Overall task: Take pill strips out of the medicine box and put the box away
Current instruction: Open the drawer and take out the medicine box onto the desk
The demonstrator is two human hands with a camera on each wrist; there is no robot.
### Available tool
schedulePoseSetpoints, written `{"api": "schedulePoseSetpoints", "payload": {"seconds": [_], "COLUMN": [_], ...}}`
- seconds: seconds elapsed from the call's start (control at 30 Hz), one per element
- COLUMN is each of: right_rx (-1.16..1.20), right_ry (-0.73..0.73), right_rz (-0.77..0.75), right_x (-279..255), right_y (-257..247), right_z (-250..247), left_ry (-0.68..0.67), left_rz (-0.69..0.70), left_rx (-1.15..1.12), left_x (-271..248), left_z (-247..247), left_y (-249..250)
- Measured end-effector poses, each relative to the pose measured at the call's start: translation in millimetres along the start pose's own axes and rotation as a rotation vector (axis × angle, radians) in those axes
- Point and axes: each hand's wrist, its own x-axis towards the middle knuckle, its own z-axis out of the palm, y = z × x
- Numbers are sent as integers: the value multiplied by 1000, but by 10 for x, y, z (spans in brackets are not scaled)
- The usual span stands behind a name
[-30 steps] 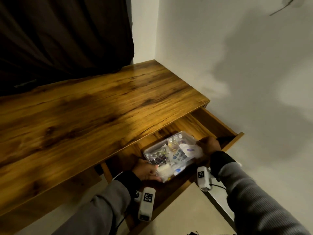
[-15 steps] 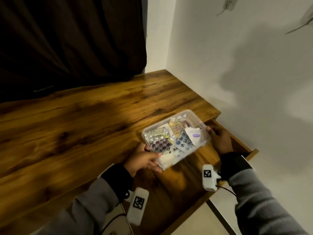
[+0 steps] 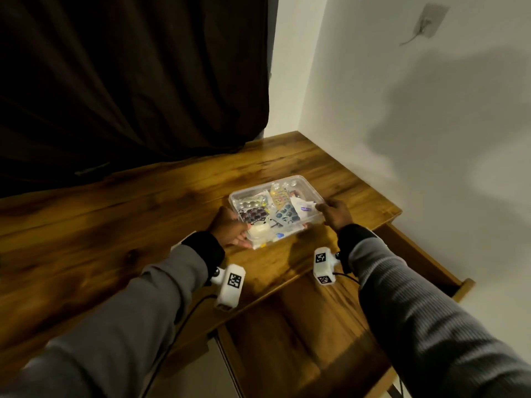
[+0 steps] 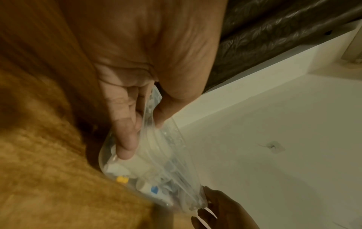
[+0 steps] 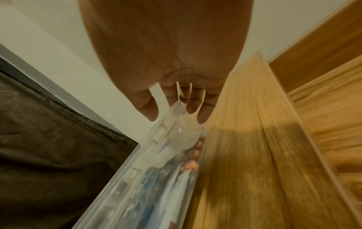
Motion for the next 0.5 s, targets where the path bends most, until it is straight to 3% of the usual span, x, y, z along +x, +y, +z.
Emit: {"api": "schedulePoseSetpoints", "payload": {"seconds": [0.13,0.2,0.33,0.43,0.5], "right_rx": [62,51,-2,-155,-305], "right_ry": [-54,-53,-130,-219,-283], "right_rz": [56,32,-81,-227,-272], "right_x": [227,-10,-638,-1048,-1250], "right_y": [238,181,192,317,485], "right_z": [130,146,56,-53,-159], "left_ry": [-24,-10,162,61,-24], "left_rz": [-24,22,225,387,419], "left_rx": [-8,2,105,205,313], "left_x": [199,237,81,-205,-439], "left_z": [-107,-129,30,348,650], "left_y": [-107,-258,-560,-749,-889]}}
